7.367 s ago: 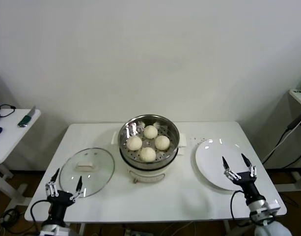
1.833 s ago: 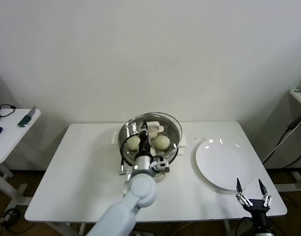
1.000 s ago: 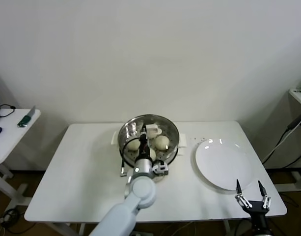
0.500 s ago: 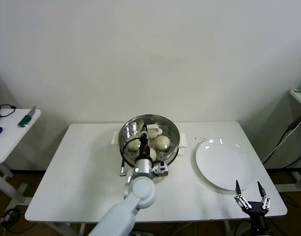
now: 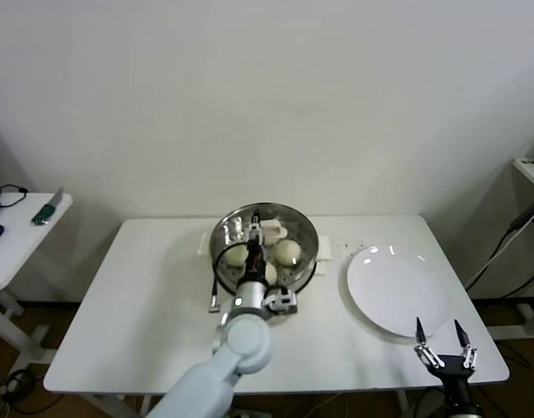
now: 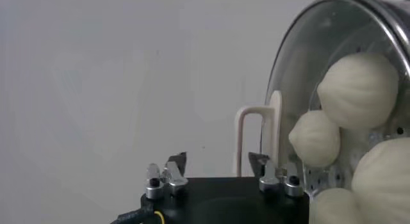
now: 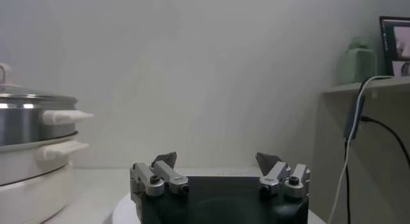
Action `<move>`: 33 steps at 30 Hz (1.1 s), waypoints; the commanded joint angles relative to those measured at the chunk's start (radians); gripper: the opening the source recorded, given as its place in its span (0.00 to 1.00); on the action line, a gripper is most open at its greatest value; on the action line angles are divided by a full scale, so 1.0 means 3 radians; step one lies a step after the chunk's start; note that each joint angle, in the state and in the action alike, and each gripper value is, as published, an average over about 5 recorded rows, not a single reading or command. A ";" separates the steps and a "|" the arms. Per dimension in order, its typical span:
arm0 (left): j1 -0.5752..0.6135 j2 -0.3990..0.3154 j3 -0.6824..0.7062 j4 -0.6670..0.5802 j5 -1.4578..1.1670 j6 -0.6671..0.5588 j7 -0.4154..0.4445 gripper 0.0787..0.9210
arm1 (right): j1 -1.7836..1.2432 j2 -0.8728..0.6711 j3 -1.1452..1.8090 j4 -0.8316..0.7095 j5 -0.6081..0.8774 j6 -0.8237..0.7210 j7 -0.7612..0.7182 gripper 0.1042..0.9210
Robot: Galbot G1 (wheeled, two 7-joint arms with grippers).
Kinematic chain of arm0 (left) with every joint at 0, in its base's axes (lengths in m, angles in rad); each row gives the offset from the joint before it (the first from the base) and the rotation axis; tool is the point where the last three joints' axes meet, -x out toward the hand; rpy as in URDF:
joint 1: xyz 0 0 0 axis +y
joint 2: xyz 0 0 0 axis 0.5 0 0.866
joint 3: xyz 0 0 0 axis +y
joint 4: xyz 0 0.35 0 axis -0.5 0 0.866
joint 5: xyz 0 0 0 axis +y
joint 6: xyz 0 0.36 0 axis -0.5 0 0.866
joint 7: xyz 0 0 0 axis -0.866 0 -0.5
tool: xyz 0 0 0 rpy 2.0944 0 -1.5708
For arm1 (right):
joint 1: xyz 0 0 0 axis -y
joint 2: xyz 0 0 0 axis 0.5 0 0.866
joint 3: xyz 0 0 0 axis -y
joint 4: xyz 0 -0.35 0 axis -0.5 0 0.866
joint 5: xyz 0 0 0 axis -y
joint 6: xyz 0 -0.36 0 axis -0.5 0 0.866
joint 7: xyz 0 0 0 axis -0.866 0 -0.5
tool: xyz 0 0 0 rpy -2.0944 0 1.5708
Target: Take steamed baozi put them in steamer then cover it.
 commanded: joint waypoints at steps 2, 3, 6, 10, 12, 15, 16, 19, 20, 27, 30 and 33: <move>0.0121 0.0190 -0.0018 -0.0502 -0.0283 0.0031 0.0006 0.75 | 0.0008 -0.0007 0.0003 0.0024 0.0034 -0.0101 -0.0036 0.88; 0.0145 0.0211 -0.0045 -0.0568 -0.0348 0.0022 -0.0016 0.78 | 0.0006 -0.0007 0.0003 0.0035 0.0069 -0.0132 -0.0038 0.88; 0.0237 0.0296 -0.0210 -0.0789 -0.0774 -0.0074 -0.0163 0.85 | -0.0013 -0.0014 -0.0009 0.0084 0.0191 -0.0228 0.0007 0.88; 0.0441 0.0482 -0.0522 -0.0997 -0.1740 -0.0424 -0.0549 0.88 | -0.0045 -0.0066 -0.0053 0.0115 0.0232 -0.0252 0.0068 0.88; 0.0579 0.0576 -0.0712 -0.1084 -0.2187 -0.0635 -0.0707 0.88 | -0.0058 -0.0116 -0.0089 0.0118 0.0227 -0.0247 0.0087 0.88; 0.0810 0.0704 -0.1007 -0.1206 -0.2774 -0.0903 -0.0951 0.88 | -0.0062 -0.0179 -0.0137 0.0114 0.0225 -0.0196 0.0110 0.88; 0.0895 0.0739 -0.1105 -0.1240 -0.2944 -0.0988 -0.1024 0.88 | -0.0059 -0.0187 -0.0144 0.0113 0.0223 -0.0190 0.0117 0.88; 0.1163 0.0776 -0.1499 -0.1330 -0.3429 -0.1297 -0.1127 0.88 | -0.0052 -0.0192 -0.0156 0.0114 0.0214 -0.0205 0.0142 0.88; 0.1246 0.0758 -0.1636 -0.1353 -0.3600 -0.1381 -0.1119 0.88 | -0.0049 -0.0191 -0.0161 0.0113 0.0213 -0.0204 0.0150 0.88; 0.1708 0.0523 -0.2516 -0.1284 -0.4886 -0.1901 -0.1035 0.88 | -0.0017 -0.0149 -0.0179 0.0083 0.0185 -0.0101 0.0151 0.88; 0.1900 0.0474 -0.2735 -0.1142 -0.5257 -0.2133 -0.0937 0.88 | -0.0009 -0.0144 -0.0182 0.0065 0.0165 -0.0076 0.0154 0.88; 0.2099 0.0431 -0.2821 -0.0981 -0.5381 -0.2336 -0.0857 0.88 | -0.0003 -0.0136 -0.0184 0.0055 0.0164 -0.0070 0.0158 0.88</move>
